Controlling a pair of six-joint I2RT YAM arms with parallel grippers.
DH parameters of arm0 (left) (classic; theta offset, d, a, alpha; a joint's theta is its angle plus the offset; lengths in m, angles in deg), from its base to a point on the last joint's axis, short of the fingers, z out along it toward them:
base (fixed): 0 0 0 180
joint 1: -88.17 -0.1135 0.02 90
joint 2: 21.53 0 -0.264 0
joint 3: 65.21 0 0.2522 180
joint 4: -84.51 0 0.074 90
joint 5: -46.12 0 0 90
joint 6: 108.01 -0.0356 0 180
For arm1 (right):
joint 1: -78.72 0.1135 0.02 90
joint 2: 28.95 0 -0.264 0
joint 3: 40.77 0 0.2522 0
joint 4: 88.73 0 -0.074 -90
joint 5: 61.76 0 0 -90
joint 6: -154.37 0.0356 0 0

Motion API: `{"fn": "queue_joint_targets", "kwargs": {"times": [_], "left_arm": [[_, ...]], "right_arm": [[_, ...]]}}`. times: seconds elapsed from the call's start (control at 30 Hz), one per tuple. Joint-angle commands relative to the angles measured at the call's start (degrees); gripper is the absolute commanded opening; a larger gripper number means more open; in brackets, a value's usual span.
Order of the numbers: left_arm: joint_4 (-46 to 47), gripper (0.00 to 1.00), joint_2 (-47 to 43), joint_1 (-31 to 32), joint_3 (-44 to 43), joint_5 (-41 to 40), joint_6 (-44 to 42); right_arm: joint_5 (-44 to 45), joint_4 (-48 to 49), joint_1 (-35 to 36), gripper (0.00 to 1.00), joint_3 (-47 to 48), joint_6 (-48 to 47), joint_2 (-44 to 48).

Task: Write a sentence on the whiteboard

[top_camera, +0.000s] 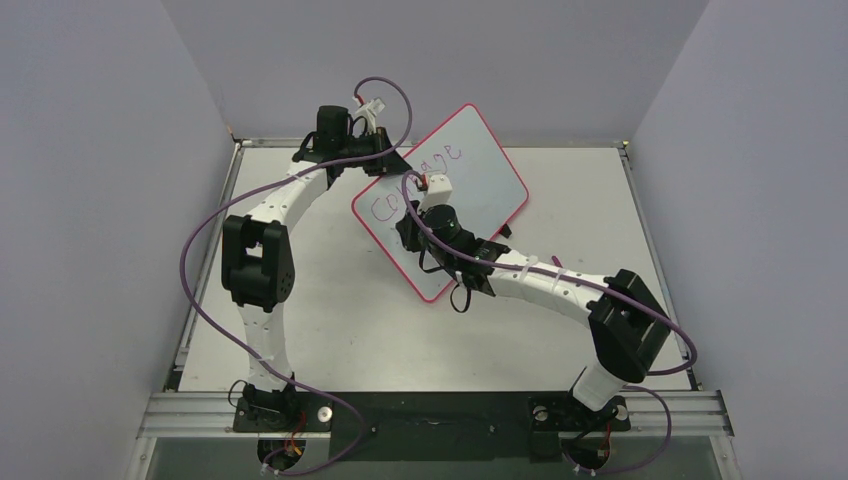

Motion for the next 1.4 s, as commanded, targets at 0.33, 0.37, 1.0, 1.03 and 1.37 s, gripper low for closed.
{"fn": "queue_joint_targets", "kwargs": {"times": [0.33,0.37,1.0,1.03,1.37], "left_arm": [[2.2,0.00,-2.5,0.8,-0.1,0.2,-3.7],[2.1,0.00,-2.5,0.8,-0.1,0.2,-3.8],[1.9,0.00,-2.3,0.9,-0.2,0.1,-3.8],[1.9,0.00,-2.3,0.9,-0.2,0.1,-3.8],[1.5,0.00,-2.1,0.9,-0.4,-0.2,-4.2]], "right_arm": [[1.3,0.4,1.4,0.00,-7.4,1.4,2.0],[1.5,0.3,1.7,0.00,-7.8,1.6,2.2],[11.3,-6.8,1.8,0.00,-3.0,-0.3,1.8],[11.4,-7.1,1.7,0.00,-2.4,-0.8,1.3],[11.0,-7.9,1.4,0.00,1.6,-4.5,4.9]]}}
